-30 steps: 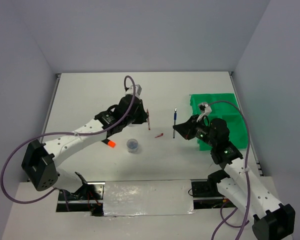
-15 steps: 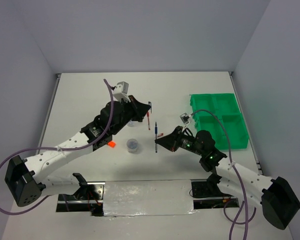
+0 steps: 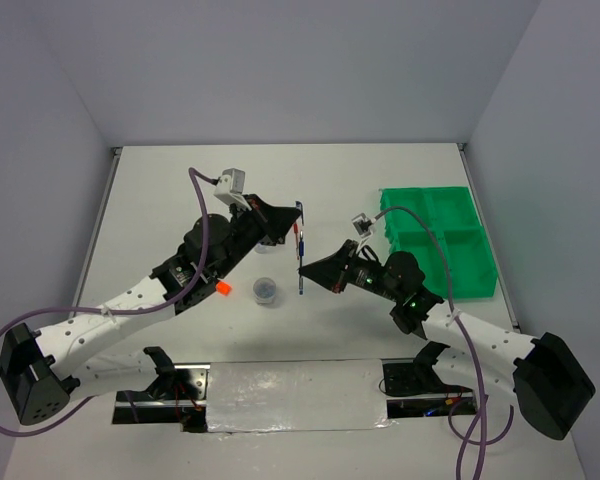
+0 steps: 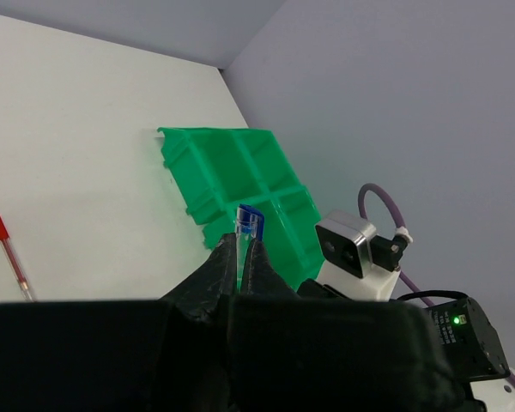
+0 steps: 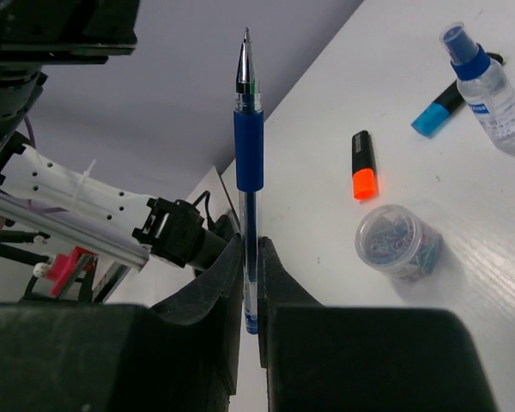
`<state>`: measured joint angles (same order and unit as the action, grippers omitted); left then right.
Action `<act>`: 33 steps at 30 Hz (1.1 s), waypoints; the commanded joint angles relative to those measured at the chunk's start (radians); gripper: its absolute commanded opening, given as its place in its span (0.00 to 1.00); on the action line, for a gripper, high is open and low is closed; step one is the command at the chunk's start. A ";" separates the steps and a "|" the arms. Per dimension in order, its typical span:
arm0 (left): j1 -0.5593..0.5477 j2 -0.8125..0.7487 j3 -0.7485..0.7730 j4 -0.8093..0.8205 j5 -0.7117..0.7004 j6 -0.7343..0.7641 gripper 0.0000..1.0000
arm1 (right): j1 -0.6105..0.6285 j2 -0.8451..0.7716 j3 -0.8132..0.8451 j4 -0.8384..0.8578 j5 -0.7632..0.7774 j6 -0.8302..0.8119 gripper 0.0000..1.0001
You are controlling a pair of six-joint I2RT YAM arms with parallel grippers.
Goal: Sort the stationery into containers
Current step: Close the pen cap on the pen.
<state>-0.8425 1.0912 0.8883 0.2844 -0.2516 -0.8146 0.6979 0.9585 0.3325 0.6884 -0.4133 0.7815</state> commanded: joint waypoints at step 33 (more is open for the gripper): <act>-0.007 0.022 0.029 0.033 0.043 0.051 0.00 | 0.012 -0.053 0.105 -0.101 0.045 -0.136 0.00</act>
<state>-0.8436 1.1172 0.8883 0.2768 -0.2188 -0.7849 0.7025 0.9283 0.3927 0.5819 -0.3943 0.6674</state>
